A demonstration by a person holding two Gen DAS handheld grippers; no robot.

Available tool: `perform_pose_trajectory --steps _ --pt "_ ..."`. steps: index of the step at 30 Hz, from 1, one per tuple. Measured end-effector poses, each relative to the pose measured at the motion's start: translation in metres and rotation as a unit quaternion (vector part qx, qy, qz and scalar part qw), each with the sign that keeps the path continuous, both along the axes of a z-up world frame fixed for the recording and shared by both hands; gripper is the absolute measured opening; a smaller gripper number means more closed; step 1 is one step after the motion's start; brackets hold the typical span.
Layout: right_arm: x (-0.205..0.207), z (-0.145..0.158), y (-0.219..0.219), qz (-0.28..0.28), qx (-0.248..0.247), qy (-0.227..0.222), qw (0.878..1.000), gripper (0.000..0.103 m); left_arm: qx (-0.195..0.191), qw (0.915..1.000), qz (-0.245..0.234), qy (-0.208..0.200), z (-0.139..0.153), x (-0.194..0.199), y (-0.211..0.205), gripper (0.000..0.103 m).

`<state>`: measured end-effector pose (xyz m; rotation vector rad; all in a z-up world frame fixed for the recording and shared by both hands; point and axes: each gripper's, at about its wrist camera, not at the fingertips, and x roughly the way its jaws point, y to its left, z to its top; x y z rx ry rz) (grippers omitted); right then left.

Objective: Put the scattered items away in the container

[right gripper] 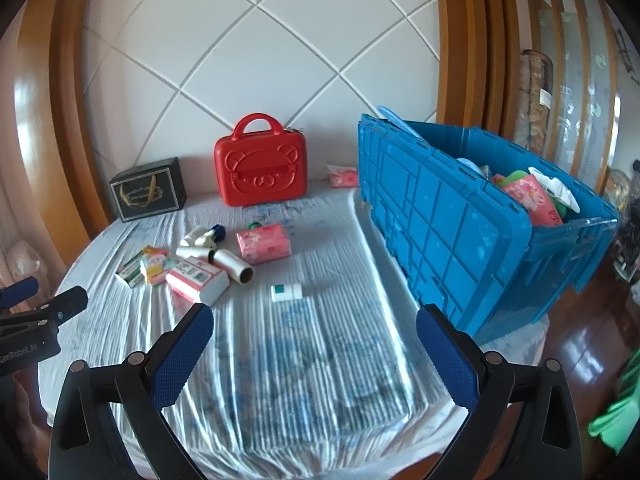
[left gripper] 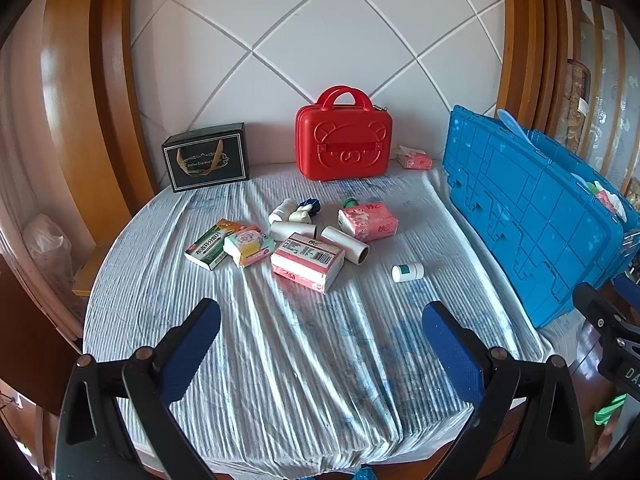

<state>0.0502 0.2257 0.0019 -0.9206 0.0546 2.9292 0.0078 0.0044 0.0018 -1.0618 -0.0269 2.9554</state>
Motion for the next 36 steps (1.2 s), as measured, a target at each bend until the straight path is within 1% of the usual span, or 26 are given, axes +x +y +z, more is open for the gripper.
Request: perform_pose_trajectory --steps 12,23,28,36 --pt "-0.004 -0.003 -0.001 -0.003 0.003 -0.004 1.0 0.103 0.004 1.0 -0.003 -0.002 -0.003 -0.003 -0.004 0.102" --pt "-0.009 -0.004 -0.01 0.002 0.005 -0.01 1.0 0.103 0.006 1.0 -0.003 -0.001 -0.005 -0.006 -0.015 0.102" --pt "-0.012 -0.006 -0.019 0.004 0.007 -0.015 1.0 0.103 0.007 1.0 -0.003 0.001 -0.006 -0.005 -0.023 0.102" --pt "-0.017 -0.009 -0.036 0.006 0.011 -0.022 1.0 0.103 0.009 0.9999 -0.005 -0.007 -0.014 -0.009 -0.038 0.102"
